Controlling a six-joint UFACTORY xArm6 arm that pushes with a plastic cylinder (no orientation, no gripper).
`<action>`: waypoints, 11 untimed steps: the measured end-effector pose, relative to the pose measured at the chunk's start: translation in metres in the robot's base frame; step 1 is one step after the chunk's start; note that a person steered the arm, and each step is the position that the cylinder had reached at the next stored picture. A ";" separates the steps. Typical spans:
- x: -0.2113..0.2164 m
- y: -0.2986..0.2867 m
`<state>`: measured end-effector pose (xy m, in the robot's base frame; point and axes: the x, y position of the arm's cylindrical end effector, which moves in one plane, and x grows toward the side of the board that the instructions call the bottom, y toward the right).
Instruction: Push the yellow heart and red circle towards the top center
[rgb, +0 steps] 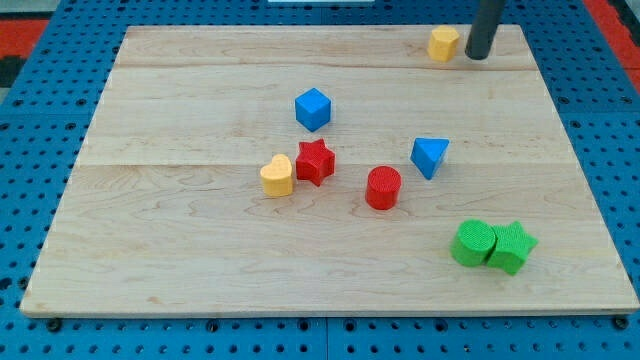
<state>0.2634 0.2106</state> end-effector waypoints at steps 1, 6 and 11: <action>0.063 -0.001; 0.239 -0.247; 0.151 -0.276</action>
